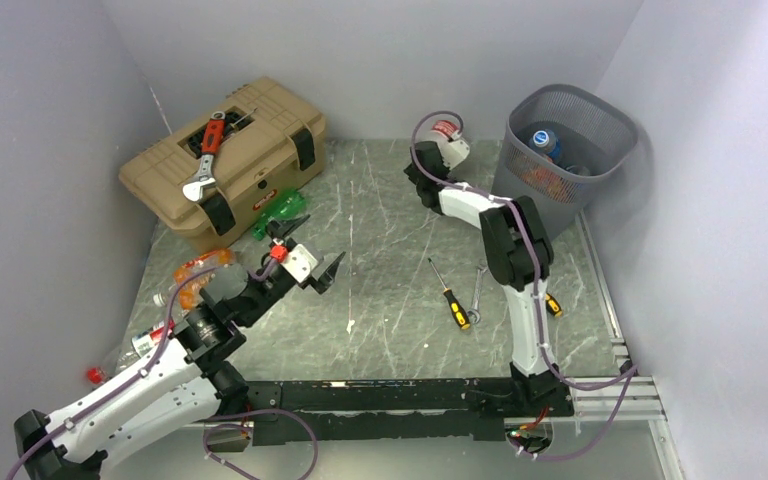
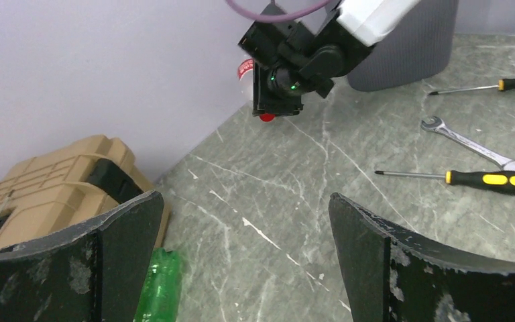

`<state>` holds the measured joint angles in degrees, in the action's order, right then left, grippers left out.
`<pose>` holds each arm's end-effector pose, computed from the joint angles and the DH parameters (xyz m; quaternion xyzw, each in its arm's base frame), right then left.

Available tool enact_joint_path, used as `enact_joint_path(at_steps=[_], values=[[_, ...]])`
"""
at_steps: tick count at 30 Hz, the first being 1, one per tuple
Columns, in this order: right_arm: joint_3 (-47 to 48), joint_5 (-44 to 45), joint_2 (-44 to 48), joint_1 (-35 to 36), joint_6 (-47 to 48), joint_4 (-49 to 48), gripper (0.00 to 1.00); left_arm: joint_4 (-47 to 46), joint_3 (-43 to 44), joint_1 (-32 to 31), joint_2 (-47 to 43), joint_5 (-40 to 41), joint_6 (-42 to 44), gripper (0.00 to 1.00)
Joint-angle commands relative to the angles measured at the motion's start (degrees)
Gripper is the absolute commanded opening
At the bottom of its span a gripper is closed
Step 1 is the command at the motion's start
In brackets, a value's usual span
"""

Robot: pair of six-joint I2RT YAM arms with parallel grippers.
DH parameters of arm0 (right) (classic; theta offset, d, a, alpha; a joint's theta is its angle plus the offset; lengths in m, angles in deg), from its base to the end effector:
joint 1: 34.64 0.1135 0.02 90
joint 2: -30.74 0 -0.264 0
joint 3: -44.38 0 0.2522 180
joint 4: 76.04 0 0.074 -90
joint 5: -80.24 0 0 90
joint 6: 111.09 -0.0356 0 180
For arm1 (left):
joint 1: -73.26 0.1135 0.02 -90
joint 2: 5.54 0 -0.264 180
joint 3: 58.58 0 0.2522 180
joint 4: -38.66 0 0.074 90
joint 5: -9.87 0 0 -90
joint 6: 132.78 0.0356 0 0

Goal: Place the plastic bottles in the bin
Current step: Pick up the plastic bottle from the corner of the board.

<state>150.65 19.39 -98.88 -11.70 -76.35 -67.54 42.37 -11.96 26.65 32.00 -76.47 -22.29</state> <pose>0.4757 0.1825 0.1614 0.3529 0.7784 0.1259 0.5037 0.1176 -0.1211 0.3244 0.3522 0.5738 -0.1461 0.7248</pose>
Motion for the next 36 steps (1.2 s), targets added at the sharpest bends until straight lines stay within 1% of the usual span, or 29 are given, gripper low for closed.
enact_joint_path(at_steps=[1, 4, 6, 8, 11, 14, 18, 20, 23, 25, 27, 29, 32, 34, 36], values=[[-6.3, -7.7, 16.6, 4.6, 10.2, -9.1, 0.0, -3.7, -0.2, -0.1, -2.8, 4.1, 1.9, 0.99], [-12.7, -10.6, 27.9, 7.9, 14.5, -5.5, 0.0, -4.3, -0.6, 0.0, -4.3, 5.4, 2.7, 0.99], [-17.4, -12.9, 35.2, 10.0, 16.7, -1.3, 0.0, -4.0, -0.6, 0.0, -5.0, 5.1, 3.1, 0.99], [-22.9, -13.8, 42.8, 12.4, 18.3, 3.6, 0.0, -3.6, -0.7, 0.0, -5.5, 3.5, 3.4, 0.99], [-30.2, -18.9, 55.2, 15.1, 21.1, 14.0, 0.0, -2.0, -0.5, 0.1, -6.1, -1.1, 4.1, 0.99], [-31.6, -25.3, 65.4, 15.4, 24.8, 28.0, 0.0, -0.6, -0.4, 0.1, -6.4, -8.1, 4.4, 0.99], [-27.1, -28.2, 74.4, 15.6, 28.9, 45.0, 0.0, 3.2, 1.4, 0.1, -5.0, -18.2, 3.9, 0.99], [-24.3, -31.0, 76.0, 15.6, 30.8, 51.1, 0.0, 3.8, 1.8, 0.1, -3.3, -21.3, 5.0, 0.99], [-20.5, -34.8, 75.7, 15.9, 33.4, 60.8, 0.0, 4.4, 2.6, 0.0, -0.7, -27.3, 10.1, 0.99], [-19.6, -36.0, 75.4, 16.5, 35.4, 64.6, 0.0, 6.9, 4.1, -0.1, 1.1, -31.0, 14.3, 0.99], [-19.4, -36.6, 75.2, 17.2, 36.9, 67.2, 0.0, 9.7, 5.7, -0.4, 3.3, -31.8, 20.0, 0.99], [-19.8, -37.3, 75.0, 17.8, 38.0, 68.4, 0.0, 14.4, 7.1, -1.4, 5.6, -30.2, 26.1, 0.99], [-20.2, -36.6, 74.6, 18.3, 39.1, 69.2, 0.0, 18.1, 8.7, -5.1, 8.3, -23.3, 34.1, 0.99], [-19.8, -36.6, 73.5, 18.3, 40.0, 69.6, 0.0, 18.6, 8.9, -7.5, 10.3, -17.3, 39.3, 0.99], [-18.6, -36.1, 71.7, 18.5, 41.2, 69.6, 0.0, 15.5, 7.6, -8.3, 12.3, -12.8, 42.2, 0.99]])
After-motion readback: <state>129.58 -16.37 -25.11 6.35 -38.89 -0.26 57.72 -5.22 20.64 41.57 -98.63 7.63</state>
